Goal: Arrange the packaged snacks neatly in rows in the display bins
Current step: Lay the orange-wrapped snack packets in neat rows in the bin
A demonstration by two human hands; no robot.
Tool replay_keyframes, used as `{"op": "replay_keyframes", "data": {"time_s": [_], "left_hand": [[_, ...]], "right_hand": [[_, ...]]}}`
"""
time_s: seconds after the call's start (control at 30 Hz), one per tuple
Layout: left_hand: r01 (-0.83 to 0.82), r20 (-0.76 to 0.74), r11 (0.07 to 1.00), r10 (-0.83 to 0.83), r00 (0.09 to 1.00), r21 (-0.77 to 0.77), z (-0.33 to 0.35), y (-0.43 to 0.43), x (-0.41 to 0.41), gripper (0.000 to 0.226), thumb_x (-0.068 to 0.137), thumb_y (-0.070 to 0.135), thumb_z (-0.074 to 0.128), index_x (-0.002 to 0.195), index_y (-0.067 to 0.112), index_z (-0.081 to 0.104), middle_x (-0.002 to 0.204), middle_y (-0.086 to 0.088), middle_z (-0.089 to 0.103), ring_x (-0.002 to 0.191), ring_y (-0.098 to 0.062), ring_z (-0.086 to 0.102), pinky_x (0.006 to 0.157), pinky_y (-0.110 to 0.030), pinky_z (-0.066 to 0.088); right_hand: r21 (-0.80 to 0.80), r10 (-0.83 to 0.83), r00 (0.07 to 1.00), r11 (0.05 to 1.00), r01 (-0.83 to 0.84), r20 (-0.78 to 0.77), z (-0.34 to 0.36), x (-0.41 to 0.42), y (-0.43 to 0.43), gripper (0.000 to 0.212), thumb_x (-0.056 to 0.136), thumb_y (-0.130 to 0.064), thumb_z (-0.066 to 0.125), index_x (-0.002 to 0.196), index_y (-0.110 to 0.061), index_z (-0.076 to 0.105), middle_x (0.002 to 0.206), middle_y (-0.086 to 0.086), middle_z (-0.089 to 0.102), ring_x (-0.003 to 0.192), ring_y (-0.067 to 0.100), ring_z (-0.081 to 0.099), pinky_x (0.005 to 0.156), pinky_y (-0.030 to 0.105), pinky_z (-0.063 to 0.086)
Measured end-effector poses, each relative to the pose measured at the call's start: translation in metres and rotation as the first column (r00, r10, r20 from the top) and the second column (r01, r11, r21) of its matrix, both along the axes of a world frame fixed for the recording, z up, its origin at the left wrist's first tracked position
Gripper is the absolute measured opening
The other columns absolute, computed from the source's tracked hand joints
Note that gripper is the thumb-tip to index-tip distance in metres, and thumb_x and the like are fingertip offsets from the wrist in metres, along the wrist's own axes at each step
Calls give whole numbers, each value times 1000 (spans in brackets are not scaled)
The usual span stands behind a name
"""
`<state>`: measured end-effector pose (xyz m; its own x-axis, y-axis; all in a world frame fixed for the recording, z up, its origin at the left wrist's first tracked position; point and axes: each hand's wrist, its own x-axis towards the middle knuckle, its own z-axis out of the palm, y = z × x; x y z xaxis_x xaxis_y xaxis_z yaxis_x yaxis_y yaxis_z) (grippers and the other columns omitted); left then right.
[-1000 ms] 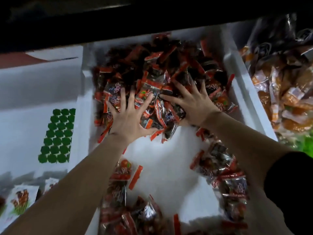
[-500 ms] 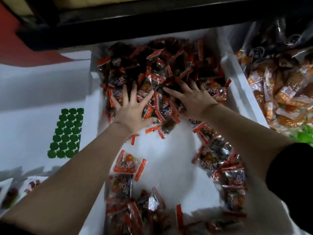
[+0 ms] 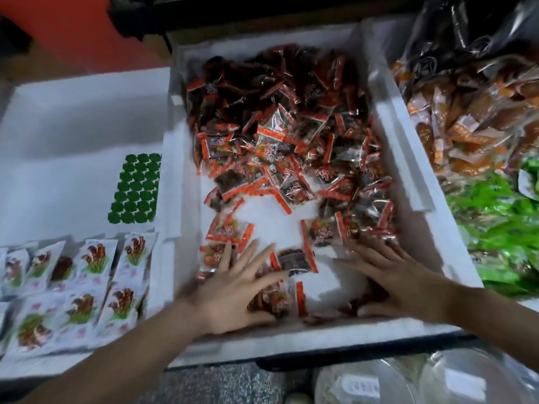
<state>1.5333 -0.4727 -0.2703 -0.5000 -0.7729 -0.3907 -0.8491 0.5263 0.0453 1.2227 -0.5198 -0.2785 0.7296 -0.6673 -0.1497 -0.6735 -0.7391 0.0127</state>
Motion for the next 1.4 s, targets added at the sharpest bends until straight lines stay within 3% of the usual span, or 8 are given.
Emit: {"op": "replay_keyframes", "data": {"time_s": [0.07, 0.17, 0.27, 0.37, 0.7, 0.83, 1.0, 1.4], "left_hand": [[37, 64, 995, -31, 997, -93, -4, 7, -2, 70, 89, 48, 41, 148, 44, 2, 158, -12, -10, 141, -37, -13, 109, -67, 11], [-24, 149, 998, 14, 989, 61, 2, 3, -7, 96, 88, -1, 42, 142, 45, -23, 146, -7, -43, 131, -32, -40, 111, -62, -11], [-104, 87, 995, 102, 991, 13, 1, -8, -9, 86, 95, 34, 47, 138, 49, -27, 144, -4, -46, 128, -28, -46, 110, -62, -14], [-140, 45, 982, 147, 988, -128, -21, -24, -3, 81, 83, 71, 29, 139, 49, -26, 151, -7, -34, 135, -32, -35, 106, -71, -5], [-210, -150, 870, 158, 976, -447, -3, -93, -26, 77, 88, 68, 22, 139, 44, -30, 152, -7, -32, 139, -34, -29, 105, -67, -14], [-106, 34, 881, 137, 990, -461, -24, -111, -26, 80, 80, 79, 5, 147, 36, -7, 156, -19, -3, 142, -45, 0, 102, -77, 7], [-240, -18, 857, 261, 965, -457, -24, -155, -8, 79, 73, 83, 4, 134, 46, -32, 146, -11, -37, 138, -45, -23, 101, -72, -8], [-345, -2, 840, 379, 925, -418, -7, -202, -11, 77, 75, 81, 9, 133, 48, -28, 141, -7, -43, 139, -43, -22, 103, -73, -4]], "right_hand": [[-57, -20, 997, 998, 16, -73, -6, -6, -2, 86, 71, -79, 39, 142, -32, 26, 139, 7, 47, 127, 34, 45, 78, 57, 53], [-100, -86, 984, 992, 71, -159, -12, -8, -10, 116, 33, -55, 85, 133, -22, 38, 136, 20, 49, 117, 49, 50, 78, 64, 46], [-191, -147, 982, 974, 123, -116, -15, -3, -13, 128, 36, -23, 92, 145, -25, 24, 142, 24, 41, 120, 55, 44, 80, 64, 46], [-226, -169, 980, 964, 143, -104, -19, 8, -26, 120, 47, -73, 65, 148, -23, 21, 146, 25, 31, 123, 57, 37, 83, 67, 42], [-422, -165, 986, 894, 153, 7, -9, 48, -106, 99, 67, -88, 14, 149, -32, 9, 155, 21, 10, 136, 55, 9, 102, 73, 9], [-365, -183, 983, 916, 168, -6, -18, 58, -130, 95, 65, -79, 28, 147, -37, 4, 155, 18, 4, 135, 56, 10, 98, 76, 13], [-299, -244, 970, 924, 237, 14, -15, 73, -161, 102, 63, -81, 37, 145, -43, -10, 157, 14, -8, 137, 54, -4, 101, 73, 10], [-195, -274, 961, 944, 265, -23, 15, 88, -212, 97, 77, -67, 53, 143, -47, -15, 153, 9, -28, 138, 47, -18, 108, 70, 7]]}}
